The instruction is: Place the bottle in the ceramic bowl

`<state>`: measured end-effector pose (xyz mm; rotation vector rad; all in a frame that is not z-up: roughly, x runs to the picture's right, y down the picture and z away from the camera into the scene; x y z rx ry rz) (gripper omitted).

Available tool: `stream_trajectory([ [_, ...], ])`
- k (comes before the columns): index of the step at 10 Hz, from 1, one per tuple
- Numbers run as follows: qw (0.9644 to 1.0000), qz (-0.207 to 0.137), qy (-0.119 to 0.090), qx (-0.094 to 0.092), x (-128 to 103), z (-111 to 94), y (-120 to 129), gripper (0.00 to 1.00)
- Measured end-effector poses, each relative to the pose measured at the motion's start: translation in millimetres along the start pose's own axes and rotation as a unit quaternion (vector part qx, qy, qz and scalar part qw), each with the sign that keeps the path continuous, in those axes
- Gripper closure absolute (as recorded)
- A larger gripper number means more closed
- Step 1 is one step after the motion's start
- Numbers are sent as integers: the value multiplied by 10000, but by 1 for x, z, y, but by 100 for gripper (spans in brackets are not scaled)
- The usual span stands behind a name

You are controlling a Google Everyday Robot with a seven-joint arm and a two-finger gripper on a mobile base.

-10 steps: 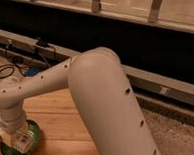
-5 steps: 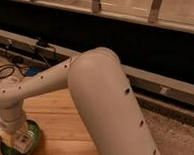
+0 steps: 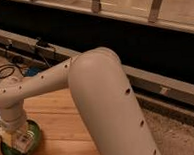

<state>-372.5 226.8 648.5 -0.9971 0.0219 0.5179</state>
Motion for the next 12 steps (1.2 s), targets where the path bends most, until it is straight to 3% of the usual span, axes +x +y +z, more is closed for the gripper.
stream_trajectory([
  [4,10000,-8,3,-1,0,0,1,26],
  [5,10000,-8,3,-1,0,0,1,21],
  [12,10000,-7,4,-2,0,0,1,20],
])
